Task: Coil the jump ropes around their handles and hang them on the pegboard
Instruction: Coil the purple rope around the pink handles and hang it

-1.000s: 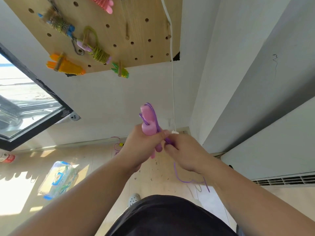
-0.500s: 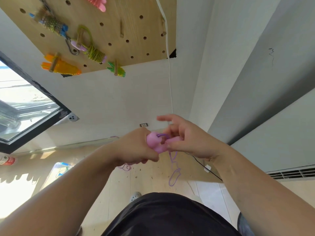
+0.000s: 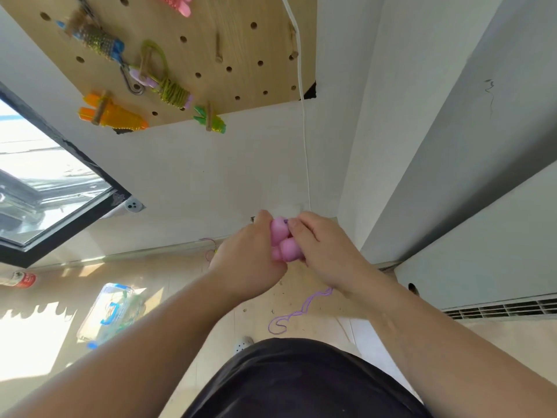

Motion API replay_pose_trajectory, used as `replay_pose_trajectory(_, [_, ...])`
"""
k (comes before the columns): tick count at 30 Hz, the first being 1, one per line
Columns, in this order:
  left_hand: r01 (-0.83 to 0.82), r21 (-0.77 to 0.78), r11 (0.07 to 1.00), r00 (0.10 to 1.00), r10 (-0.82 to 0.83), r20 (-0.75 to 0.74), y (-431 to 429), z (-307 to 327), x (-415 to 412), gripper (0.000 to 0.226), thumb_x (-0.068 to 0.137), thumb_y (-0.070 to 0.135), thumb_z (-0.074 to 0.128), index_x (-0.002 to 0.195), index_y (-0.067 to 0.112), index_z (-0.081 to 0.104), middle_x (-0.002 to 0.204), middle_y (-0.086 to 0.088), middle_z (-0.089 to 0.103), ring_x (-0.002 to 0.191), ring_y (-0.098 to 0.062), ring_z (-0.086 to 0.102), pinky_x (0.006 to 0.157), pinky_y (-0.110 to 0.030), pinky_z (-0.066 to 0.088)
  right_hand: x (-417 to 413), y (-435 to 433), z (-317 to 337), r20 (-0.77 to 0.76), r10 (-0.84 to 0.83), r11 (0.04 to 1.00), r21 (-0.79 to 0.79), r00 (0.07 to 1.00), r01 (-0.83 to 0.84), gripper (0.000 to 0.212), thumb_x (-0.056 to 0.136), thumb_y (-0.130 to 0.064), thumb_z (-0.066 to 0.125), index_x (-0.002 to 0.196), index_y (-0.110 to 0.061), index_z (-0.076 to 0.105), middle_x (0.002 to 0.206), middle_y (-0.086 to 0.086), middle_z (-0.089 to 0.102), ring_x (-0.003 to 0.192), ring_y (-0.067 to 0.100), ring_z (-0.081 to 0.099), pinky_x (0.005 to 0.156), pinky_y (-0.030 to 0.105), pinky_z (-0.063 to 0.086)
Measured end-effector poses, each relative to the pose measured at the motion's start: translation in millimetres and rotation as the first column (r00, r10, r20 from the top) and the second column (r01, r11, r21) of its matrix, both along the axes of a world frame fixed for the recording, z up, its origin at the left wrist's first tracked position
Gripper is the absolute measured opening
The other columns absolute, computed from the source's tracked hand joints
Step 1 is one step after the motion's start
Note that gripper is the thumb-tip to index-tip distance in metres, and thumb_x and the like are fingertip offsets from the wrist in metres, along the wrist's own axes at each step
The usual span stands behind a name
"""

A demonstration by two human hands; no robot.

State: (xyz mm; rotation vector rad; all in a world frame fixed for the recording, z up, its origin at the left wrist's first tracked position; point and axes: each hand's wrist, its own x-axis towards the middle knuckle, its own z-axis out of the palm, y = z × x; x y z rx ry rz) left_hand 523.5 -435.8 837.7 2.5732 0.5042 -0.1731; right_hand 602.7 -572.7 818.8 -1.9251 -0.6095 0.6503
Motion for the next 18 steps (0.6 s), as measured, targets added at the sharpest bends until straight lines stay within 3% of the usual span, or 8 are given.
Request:
replay_pose_trajectory(2, [-0.031, 0.022, 0.999, 0.997, 0.029, 0.069, -0.2, -7.5, 2.4, 0.025, 0.087, 0.022, 0.061, 0.101, 0.017, 0.041, 0.084, 0.003, 0.063, 0.078, -0.025, 0.062, 0.068, -0.041, 0.053, -5.6, 2.3, 2.5, -0.079, -0.043, 0.997, 0.06, 0.996, 0.048, 0.039, 0.102, -0.044, 0.038, 0.083, -0.011, 0.05, 0.068, 0.004, 0.06, 0.063, 0.024, 0.055, 0.064, 0.045, 0.048])
replay_pose_trajectory(5, [-0.029, -0.236, 0.971, 0.998, 0.041, 0.045, 12.6, -6.8, -1.5, 0.03, 0.085, 0.035, 0.062, 0.105, 0.017, 0.05, 0.091, -0.002, 0.066, 0.082, -0.025, 0.066, 0.072, -0.05, 0.055, 2.4, -7.3, 11.2, -0.273, -0.03, 0.975, 0.205, 0.962, 0.088, 0.036, 0.108, -0.027, 0.036, 0.086, -0.003, 0.051, 0.055, 0.003, 0.05, 0.056, 0.02, 0.04, 0.051, 0.03, 0.033])
replay_pose_trajectory(8, [-0.104, -0.519, 0.848, 0.983, 0.166, 0.074, 17.9, -2.7, -4.0, 0.025, 0.08, 0.016, 0.063, 0.105, 0.019, 0.061, 0.085, -0.01, 0.062, 0.073, -0.018, 0.057, 0.066, -0.051, 0.053, 14.8, -17.9, 10.6, -0.154, 0.023, 0.981, 0.195, 0.988, 0.007, 0.036, 0.11, -0.027, 0.038, 0.087, -0.008, 0.057, 0.058, -0.009, 0.042, 0.055, 0.013, 0.034, 0.052, 0.027, 0.027])
replay_pose_trajectory(10, [-0.16, -0.702, 0.694, 0.954, 0.29, 0.07, 14.4, -0.2, -2.5, 0.026, 0.077, 0.005, 0.061, 0.102, 0.009, 0.063, 0.073, -0.006, 0.052, 0.067, -0.016, 0.048, 0.063, -0.043, 0.042, 15.3, -20.6, 12.8, 0.003, 0.065, 0.991, 0.115, 0.998, -0.065, 0.033, 0.109, -0.03, 0.037, 0.085, -0.019, 0.058, 0.06, -0.015, 0.045, 0.057, 0.008, 0.037, 0.057, 0.028, 0.031])
replay_pose_trajectory(13, [-0.182, -0.857, 0.483, 0.904, 0.425, 0.048, 4.7, 4.8, 2.5, 0.02, 0.07, 0.003, 0.057, 0.09, 0.002, 0.06, 0.066, -0.005, 0.045, 0.057, -0.016, 0.04, 0.058, -0.035, 0.04, 4.8, -14.6, 17.4, 0.181, 0.09, 0.995, 0.032, 0.979, -0.097, 0.029, 0.109, -0.033, 0.036, 0.086, -0.025, 0.052, 0.064, -0.029, 0.053, 0.061, 0.004, 0.045, 0.063, 0.029, 0.035])
replay_pose_trajectory(15, [-0.219, -0.91, 0.352, 0.854, 0.521, -0.004, -2.1, 7.8, 5.4, 0.015, 0.066, 0.003, 0.056, 0.081, 0.004, 0.056, 0.064, -0.007, 0.042, 0.052, -0.017, 0.036, 0.052, -0.032, 0.035, -2.3, -5.5, 15.0, 0.093, 0.027, 0.995, 0.09, 0.995, -0.035, 0.026, 0.109, -0.034, 0.037, 0.091, -0.023, 0.052, 0.062, -0.022, 0.051, 0.059, 0.004, 0.042, 0.064, 0.029, 0.036])
replay_pose_trajectory(18, [-0.217, -0.947, 0.239, 0.808, 0.588, -0.036, -6.0, 10.5, 11.4, 0.017, 0.062, 0.011, 0.058, 0.077, 0.007, 0.052, 0.058, -0.005, 0.038, 0.048, -0.017, 0.031, 0.049, -0.028, 0.029, -12.2, 6.9, 18.7, -0.268, -0.068, 0.97, 0.21, 0.961, 0.127, 0.018, 0.108, -0.035, 0.039, 0.104, -0.022, 0.05, 0.059, -0.014, 0.049, 0.057, 0.007, 0.043, 0.061, 0.029, 0.037])
